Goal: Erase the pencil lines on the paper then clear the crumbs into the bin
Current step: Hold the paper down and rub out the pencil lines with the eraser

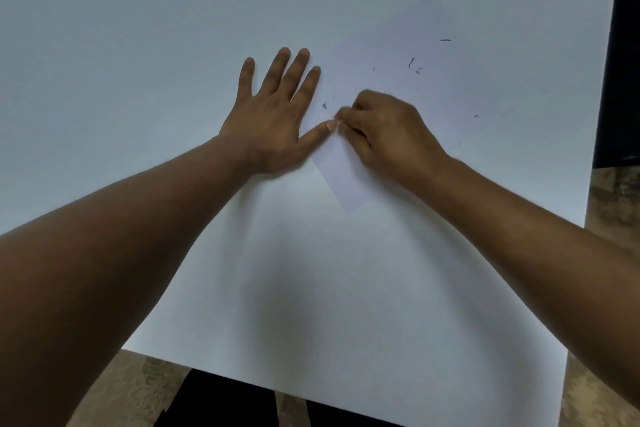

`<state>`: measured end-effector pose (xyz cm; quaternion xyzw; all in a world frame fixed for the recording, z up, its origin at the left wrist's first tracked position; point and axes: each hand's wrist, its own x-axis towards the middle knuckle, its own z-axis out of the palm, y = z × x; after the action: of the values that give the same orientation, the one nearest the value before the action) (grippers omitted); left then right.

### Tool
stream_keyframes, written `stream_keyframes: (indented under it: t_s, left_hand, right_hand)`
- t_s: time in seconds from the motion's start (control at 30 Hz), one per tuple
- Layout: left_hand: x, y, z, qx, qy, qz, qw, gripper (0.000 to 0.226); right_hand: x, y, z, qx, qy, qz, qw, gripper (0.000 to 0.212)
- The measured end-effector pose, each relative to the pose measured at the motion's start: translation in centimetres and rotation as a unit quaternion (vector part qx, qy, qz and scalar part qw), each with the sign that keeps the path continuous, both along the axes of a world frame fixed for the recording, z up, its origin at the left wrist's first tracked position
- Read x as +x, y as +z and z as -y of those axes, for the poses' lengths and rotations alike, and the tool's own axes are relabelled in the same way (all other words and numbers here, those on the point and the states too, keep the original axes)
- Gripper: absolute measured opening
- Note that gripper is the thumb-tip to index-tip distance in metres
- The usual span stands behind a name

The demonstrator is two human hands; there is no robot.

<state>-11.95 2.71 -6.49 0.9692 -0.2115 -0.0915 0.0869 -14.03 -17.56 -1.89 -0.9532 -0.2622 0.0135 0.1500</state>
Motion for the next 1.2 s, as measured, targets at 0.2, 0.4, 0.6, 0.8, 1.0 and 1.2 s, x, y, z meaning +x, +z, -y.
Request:
stream_keyframes:
  t_s: [0.2,0.4,0.6,0.8,1.0,1.2]
  left_hand:
    - [-0.1,0.0,0.1,0.014,0.001,0.003,1.000,0.081]
    - [-0.3,-0.2,0.1,0.010,0.006,0.013,1.000,0.079]
    - [-0.3,-0.3,0.0,0.016,0.003,0.011,1.000,0.081]
    - [-0.2,-0.3,0.0,0.017,0.008,0.016,1.000,0.081]
    - [-0.3,-0.3,0.0,0.010,0.011,0.022,1.000,0.081]
    - [-0.3,-0.4,0.0,0.007,0.008,0.025,1.000,0.082]
  right_hand:
    - [-6.5,0.0,3.2,0.013,0.002,-0.014,1.000,0.024]
    - [-4.7,0.9,3.5,0.047,0.012,-0.057,0.997,0.024]
    - [-2.6,-0.3,1.5,0.011,0.018,0.006,1.000,0.024]
    - [-6.3,0.1,5.3,-0.005,0.045,0.001,0.999,0.015]
    - [-5.4,1.3,5.9,0.051,0.010,-0.090,0.995,0.022]
    - [-3.5,0.1,2.4,0.045,0.023,-0.026,0.998,0.023]
